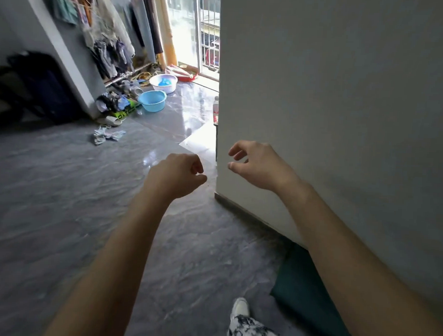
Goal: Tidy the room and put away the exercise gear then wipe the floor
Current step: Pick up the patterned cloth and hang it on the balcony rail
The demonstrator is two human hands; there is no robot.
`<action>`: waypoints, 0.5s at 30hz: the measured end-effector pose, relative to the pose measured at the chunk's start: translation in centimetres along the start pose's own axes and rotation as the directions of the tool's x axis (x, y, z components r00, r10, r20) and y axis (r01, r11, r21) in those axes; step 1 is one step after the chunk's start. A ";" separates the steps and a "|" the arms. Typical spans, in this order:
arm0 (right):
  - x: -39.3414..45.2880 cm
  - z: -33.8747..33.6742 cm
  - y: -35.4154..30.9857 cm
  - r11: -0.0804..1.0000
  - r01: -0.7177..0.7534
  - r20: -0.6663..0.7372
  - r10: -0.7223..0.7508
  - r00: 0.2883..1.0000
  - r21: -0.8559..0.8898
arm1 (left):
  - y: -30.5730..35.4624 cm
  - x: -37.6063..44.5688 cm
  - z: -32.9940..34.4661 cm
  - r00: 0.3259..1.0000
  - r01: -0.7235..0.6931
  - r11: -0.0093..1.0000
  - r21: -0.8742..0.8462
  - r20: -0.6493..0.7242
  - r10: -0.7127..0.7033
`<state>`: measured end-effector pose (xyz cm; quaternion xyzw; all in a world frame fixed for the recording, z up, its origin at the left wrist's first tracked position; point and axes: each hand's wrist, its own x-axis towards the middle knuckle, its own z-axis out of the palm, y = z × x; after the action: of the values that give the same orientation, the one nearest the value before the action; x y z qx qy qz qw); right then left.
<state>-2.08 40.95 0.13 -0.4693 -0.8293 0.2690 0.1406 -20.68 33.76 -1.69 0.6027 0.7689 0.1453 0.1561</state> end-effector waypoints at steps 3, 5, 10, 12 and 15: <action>3.8 2.1 -2.7 0.999 0.053 0.043 -0.053 0.998 -0.004 | -3.1 0.9 -1.9 0.999 0.051 0.998 -0.045 -0.006 -0.051; 6.8 3.4 -4.5 0.996 0.090 0.067 -0.089 0.994 -0.003 | -5.3 2.0 -3.1 0.995 0.098 0.994 -0.044 -0.019 -0.099; 15.7 5.3 -8.4 0.986 0.168 0.152 -0.167 0.974 0.005 | -11.4 6.9 -6.7 0.982 0.180 0.983 -0.043 -0.043 -0.182; 19.5 5.9 -9.8 0.981 0.195 0.185 -0.194 0.964 0.013 | -13.6 9.1 -8.3 0.978 0.205 0.978 -0.035 -0.038 -0.207; 25.1 6.9 -12.1 0.972 0.229 0.219 -0.234 0.947 0.050 | -17.0 12.7 -10.7 0.967 0.251 0.967 -0.041 -0.030 -0.252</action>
<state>-26.98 55.21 0.99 -0.3338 -0.8858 0.3116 0.0829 -42.95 41.82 0.26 0.4946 0.8391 0.1490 0.1708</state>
